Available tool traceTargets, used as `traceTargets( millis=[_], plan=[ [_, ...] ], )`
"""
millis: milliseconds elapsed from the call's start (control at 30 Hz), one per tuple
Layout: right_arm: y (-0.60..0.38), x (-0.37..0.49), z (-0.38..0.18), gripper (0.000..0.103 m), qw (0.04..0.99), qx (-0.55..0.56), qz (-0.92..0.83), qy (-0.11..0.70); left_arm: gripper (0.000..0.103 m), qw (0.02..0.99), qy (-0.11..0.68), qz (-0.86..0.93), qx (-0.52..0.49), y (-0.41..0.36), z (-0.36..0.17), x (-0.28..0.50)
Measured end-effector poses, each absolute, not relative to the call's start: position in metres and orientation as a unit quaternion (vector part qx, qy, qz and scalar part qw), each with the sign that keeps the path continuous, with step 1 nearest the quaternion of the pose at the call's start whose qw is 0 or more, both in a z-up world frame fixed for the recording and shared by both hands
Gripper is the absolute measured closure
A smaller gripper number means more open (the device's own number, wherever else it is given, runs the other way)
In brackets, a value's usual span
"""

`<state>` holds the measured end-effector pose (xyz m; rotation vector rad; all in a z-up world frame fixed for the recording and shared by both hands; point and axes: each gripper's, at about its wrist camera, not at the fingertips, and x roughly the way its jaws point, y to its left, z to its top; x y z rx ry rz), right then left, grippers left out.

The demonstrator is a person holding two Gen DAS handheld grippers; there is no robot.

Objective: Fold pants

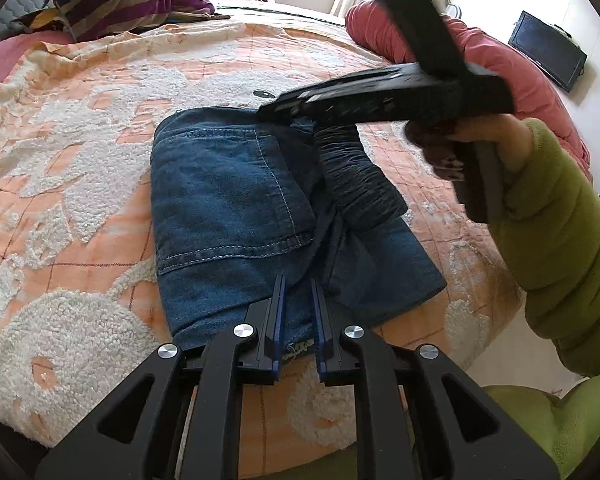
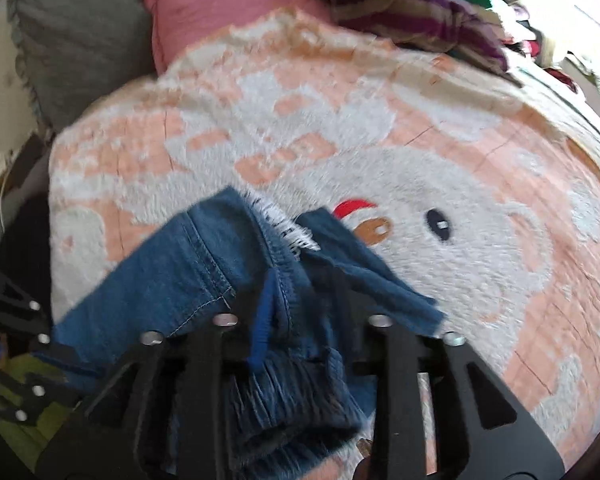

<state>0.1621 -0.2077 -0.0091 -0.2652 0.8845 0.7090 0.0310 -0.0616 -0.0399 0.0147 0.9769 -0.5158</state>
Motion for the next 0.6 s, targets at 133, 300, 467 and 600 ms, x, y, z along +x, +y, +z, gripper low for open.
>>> traceTargets(
  millis=[133, 300, 467, 600],
  plan=[
    [-0.221, 0.15, 0.005, 0.069, 0.846, -0.111, 0.337, 0.399, 0.091, 0.851, 0.465, -0.243, 0.005, -0.064, -0.039, 0.029],
    [-0.23, 0.137, 0.012, 0.061, 0.851, -0.109, 0.336, 0.388, 0.091, 0.852, 0.465, -0.24, 0.009, -0.066, -0.037, 0.025],
    [-0.236, 0.128, 0.017, 0.057, 0.856, -0.1, 0.335, 0.381, 0.091, 0.851, 0.466, -0.243, 0.01, -0.067, -0.035, 0.022],
    [-0.239, 0.122, 0.022, 0.051, 0.861, -0.095, 0.333, 0.373, 0.091, 0.848, 0.468, -0.247, 0.008, -0.067, -0.035, 0.018]
  ],
)
